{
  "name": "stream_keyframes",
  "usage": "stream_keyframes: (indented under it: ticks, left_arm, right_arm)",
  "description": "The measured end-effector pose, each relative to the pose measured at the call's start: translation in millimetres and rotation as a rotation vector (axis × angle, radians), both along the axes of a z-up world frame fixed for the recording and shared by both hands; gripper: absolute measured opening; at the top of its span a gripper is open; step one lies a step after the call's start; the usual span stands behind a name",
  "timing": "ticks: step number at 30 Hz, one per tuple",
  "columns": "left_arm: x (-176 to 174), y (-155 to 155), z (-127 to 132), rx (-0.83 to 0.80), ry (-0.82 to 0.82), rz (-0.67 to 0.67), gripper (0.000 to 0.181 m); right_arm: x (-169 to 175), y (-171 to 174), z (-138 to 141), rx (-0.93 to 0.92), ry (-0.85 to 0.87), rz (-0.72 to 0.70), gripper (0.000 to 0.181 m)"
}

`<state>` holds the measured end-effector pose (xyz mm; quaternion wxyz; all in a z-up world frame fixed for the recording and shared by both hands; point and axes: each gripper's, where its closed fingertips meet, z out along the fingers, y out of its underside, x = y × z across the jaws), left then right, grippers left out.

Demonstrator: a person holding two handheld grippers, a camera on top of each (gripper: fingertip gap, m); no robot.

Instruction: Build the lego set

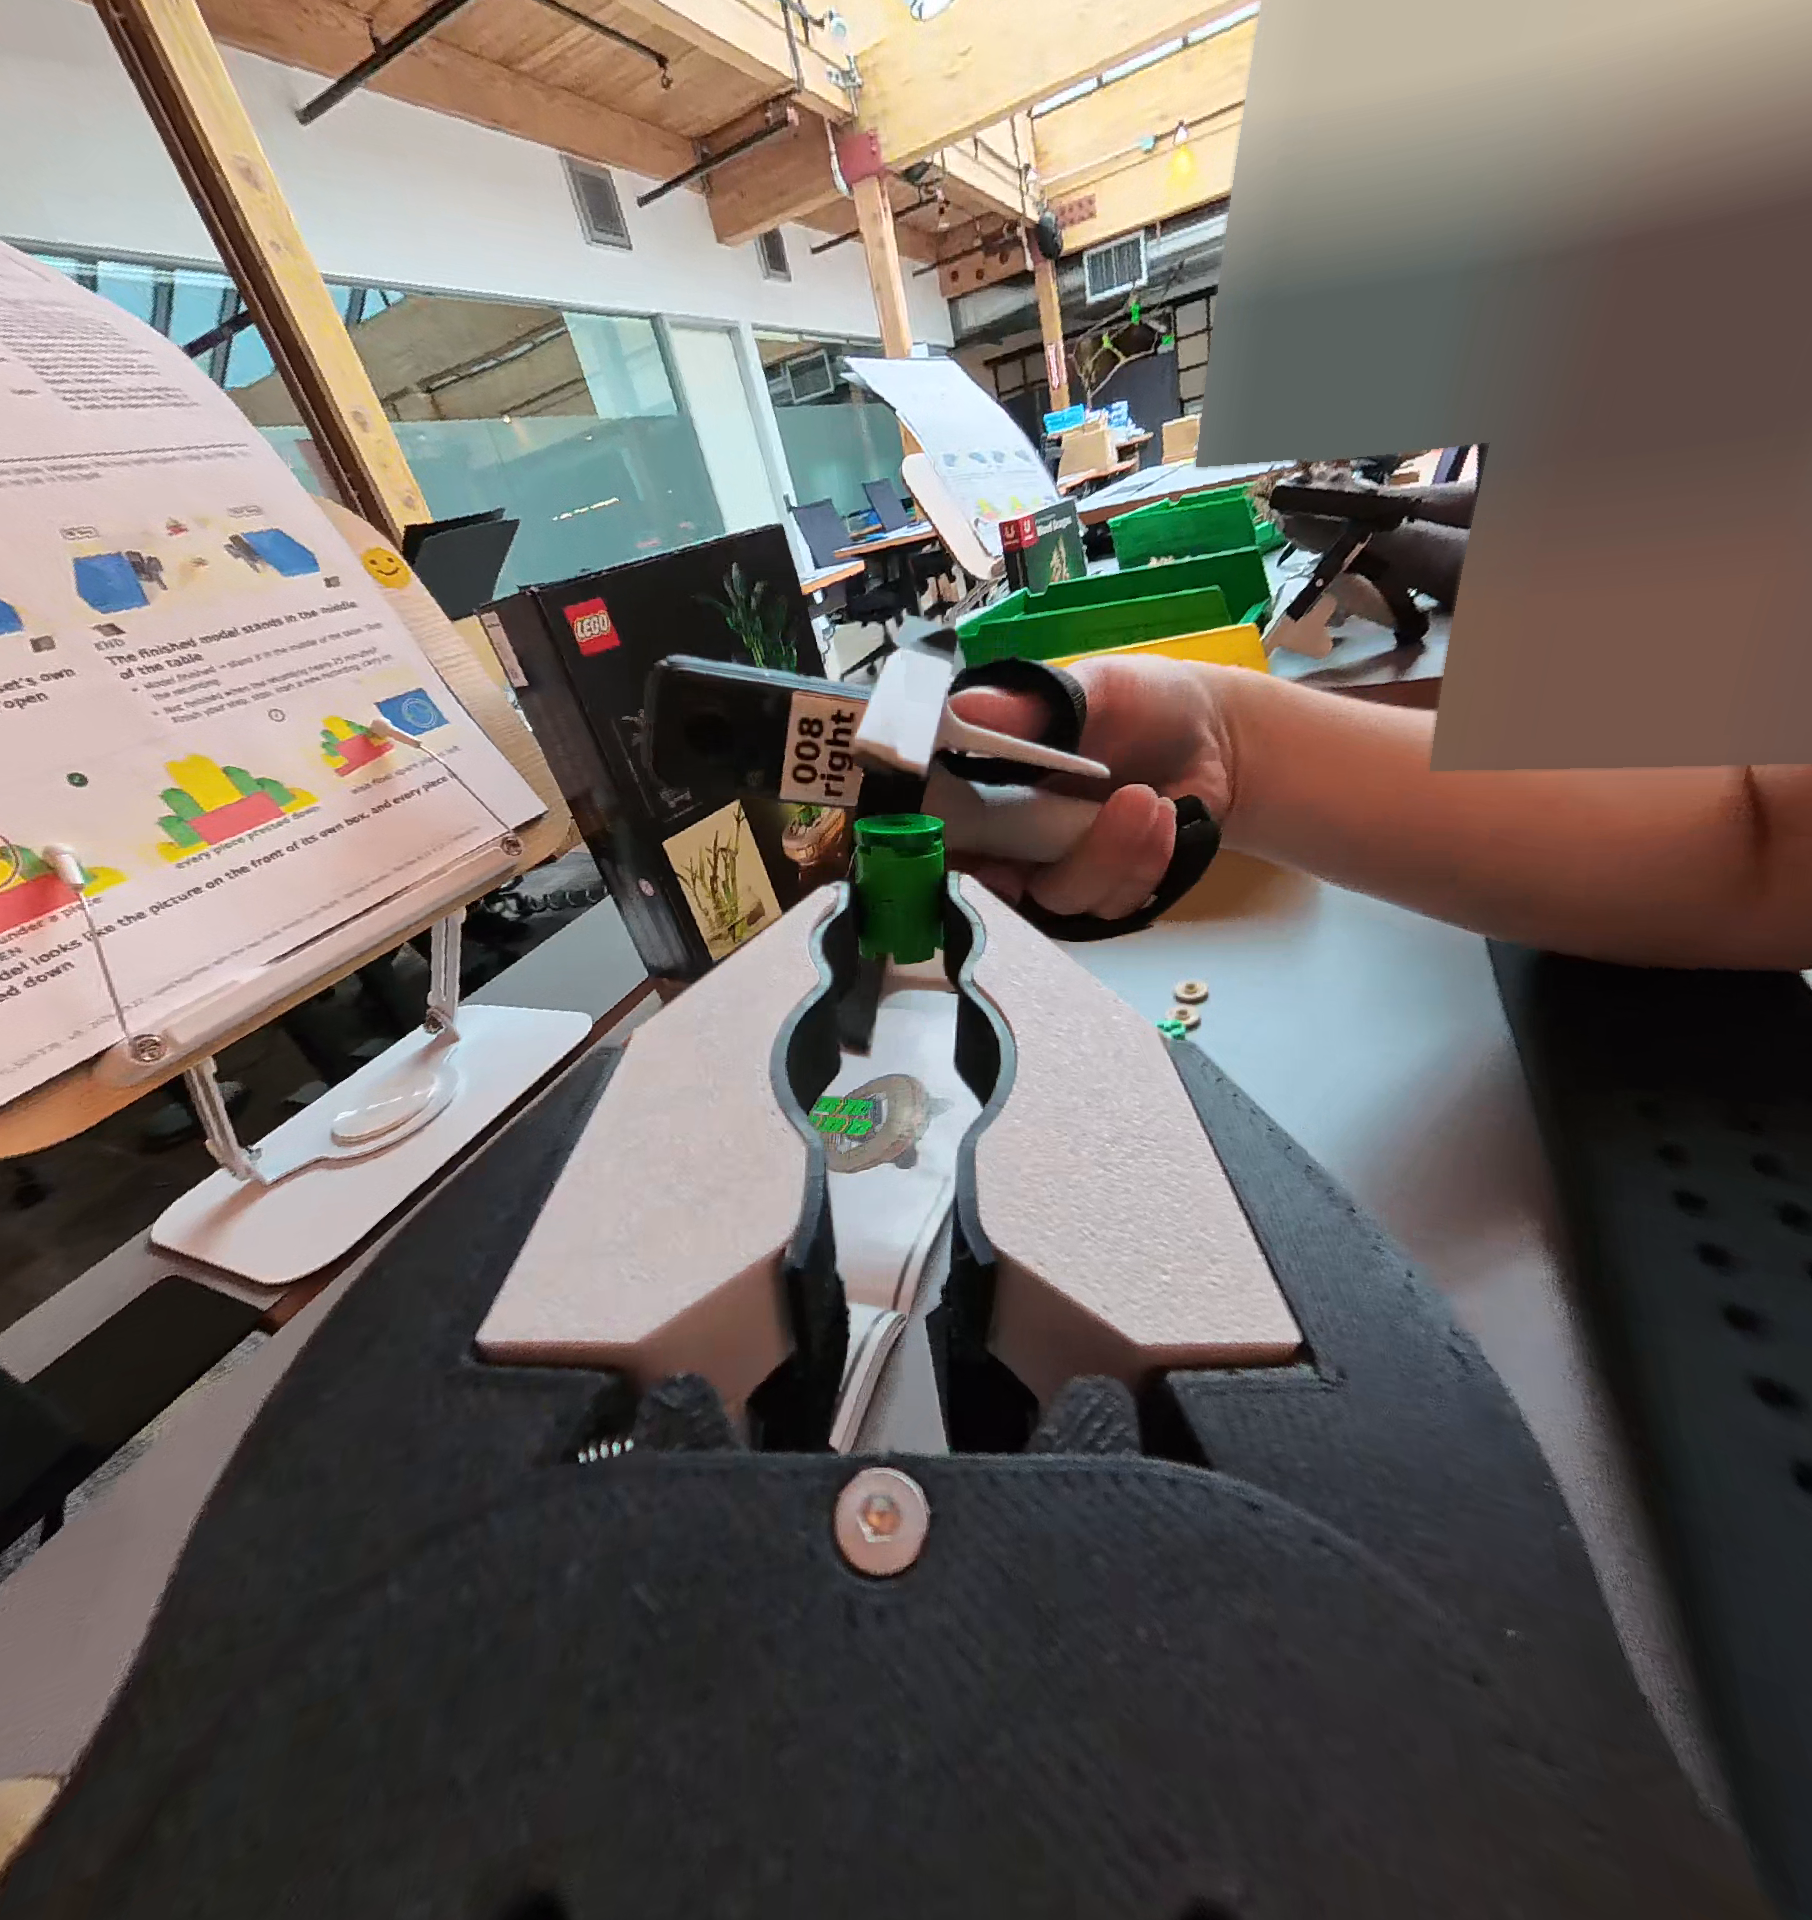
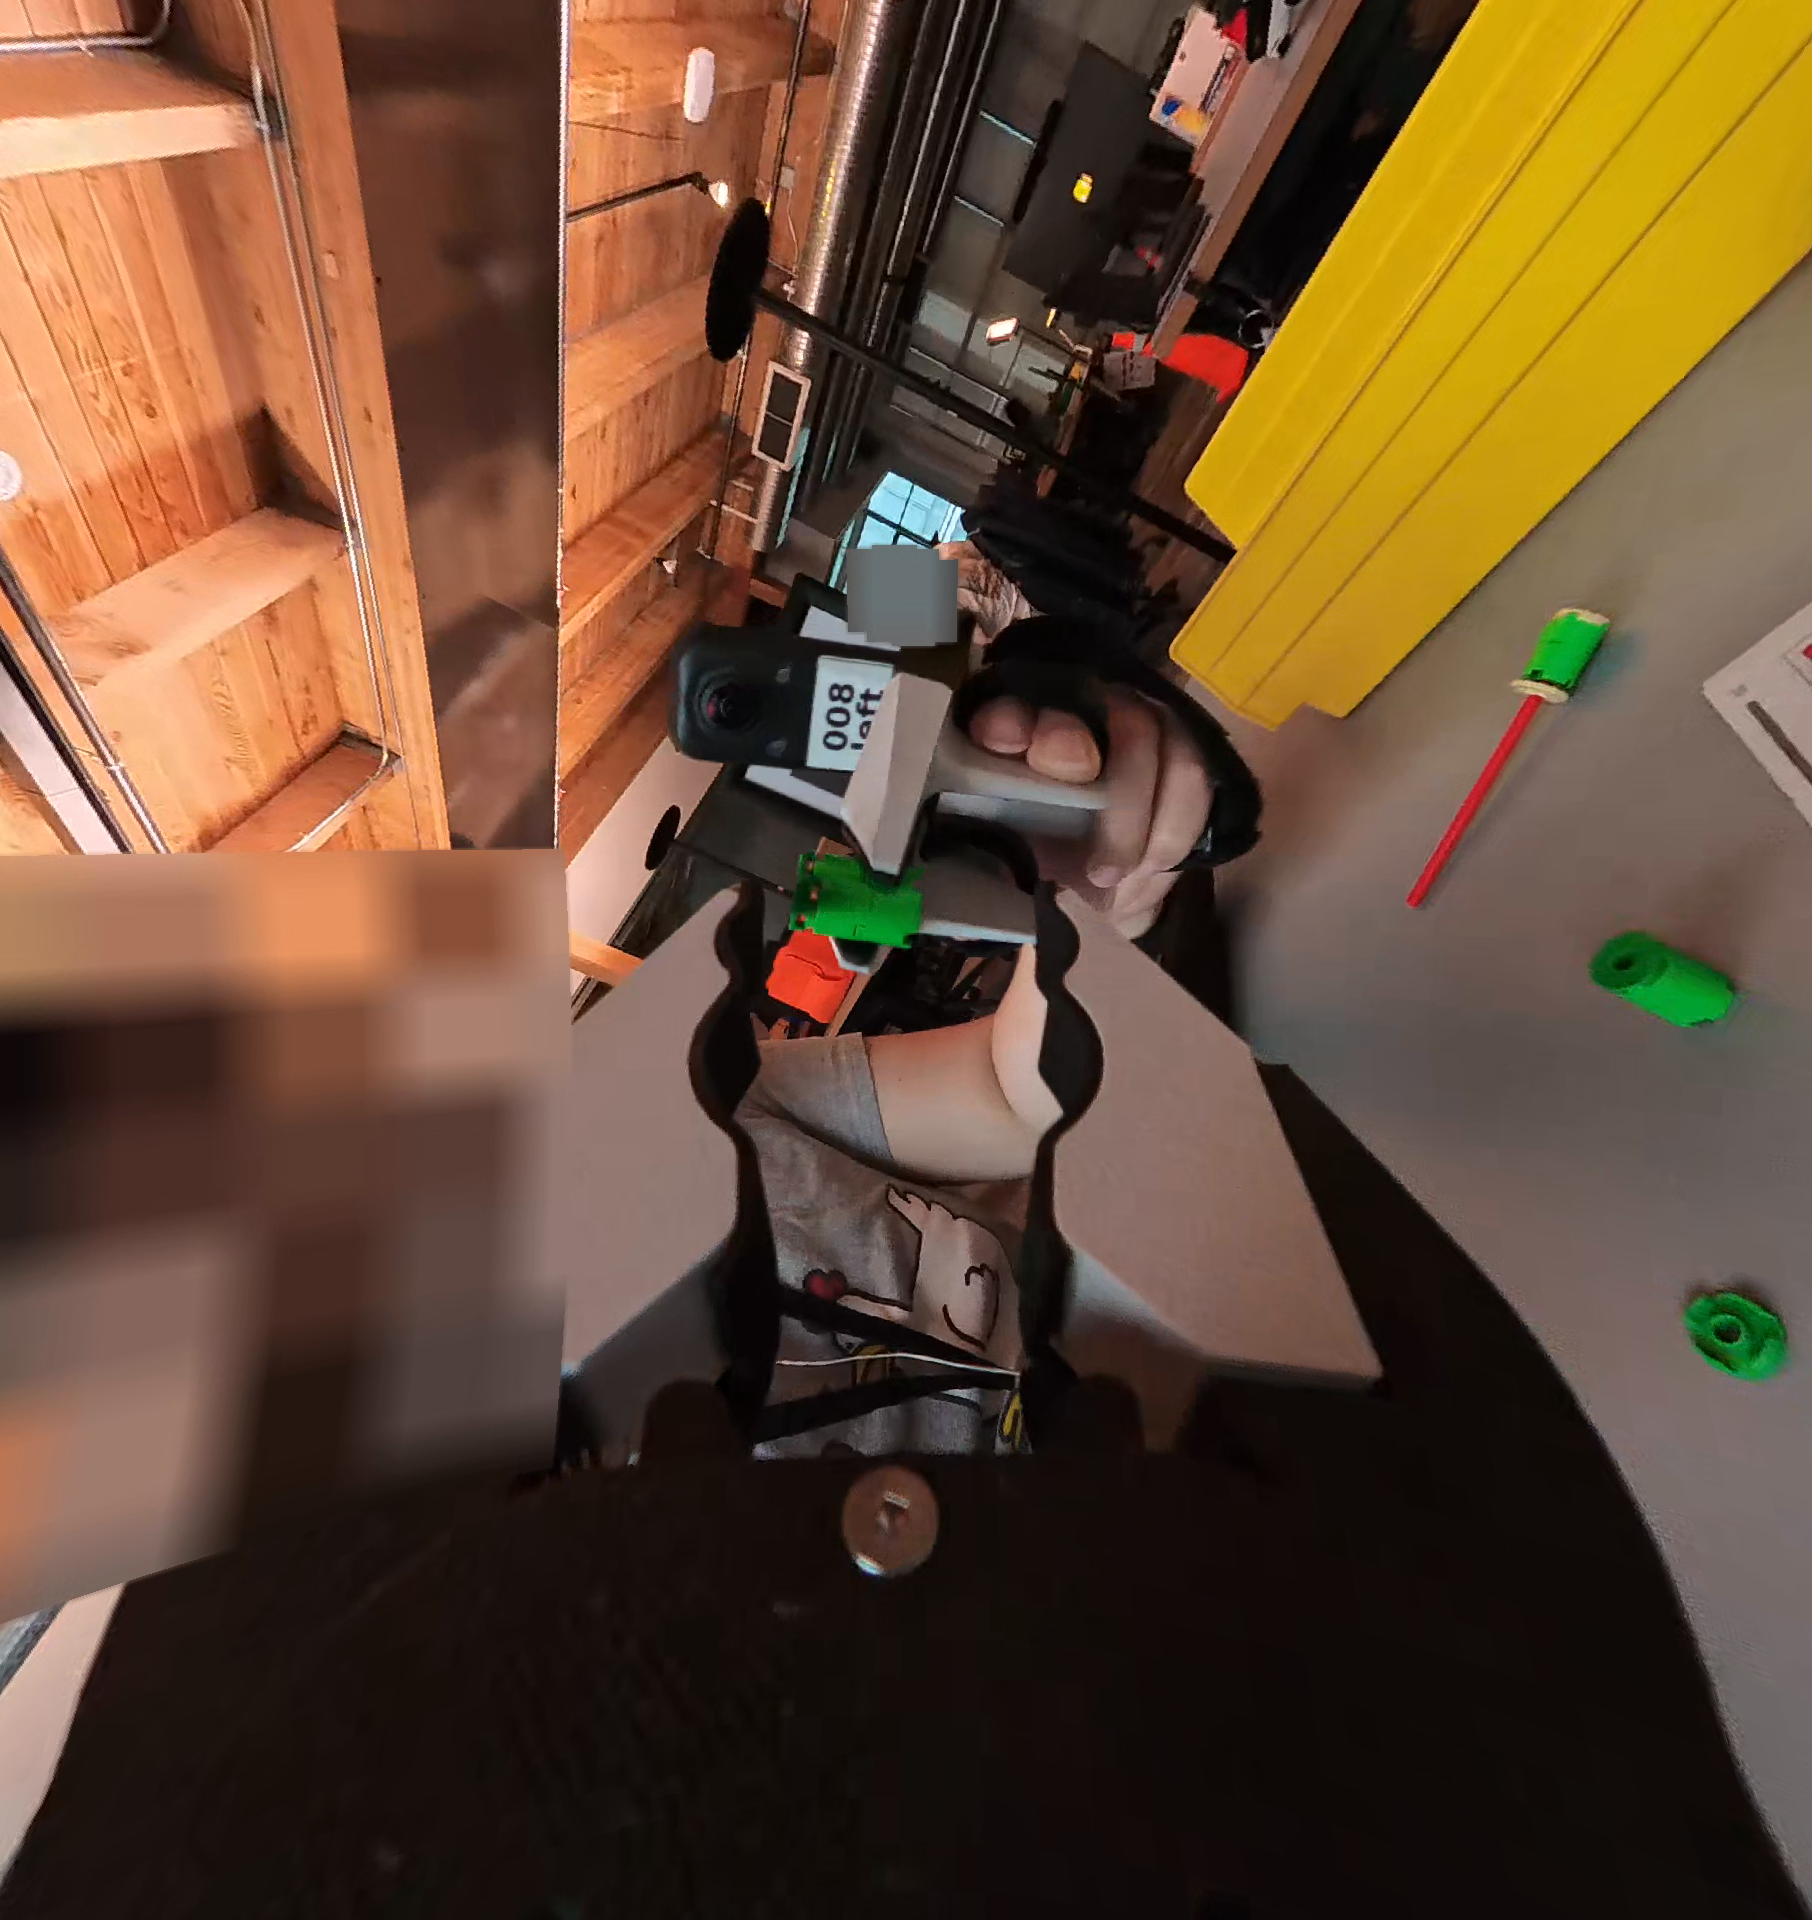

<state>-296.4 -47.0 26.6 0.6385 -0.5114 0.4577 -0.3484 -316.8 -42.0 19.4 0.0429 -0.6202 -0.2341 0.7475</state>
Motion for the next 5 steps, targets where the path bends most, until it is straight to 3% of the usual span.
stream_keyframes:
  ticks: [1,5]
  left_arm:
    - [1.3,0.2,-1.7,0.008,0.013,0.007,0.013]
    - [5.3,-0.9,-5.9,0.020,0.044,0.010,0.014]
  right_arm:
    - [-1.3,-1.4,-0.5,-0.002,-0.004,0.003,0.052]
    - [-2.5,-5.9,1.6,-0.006,0.005,0.021,0.049]
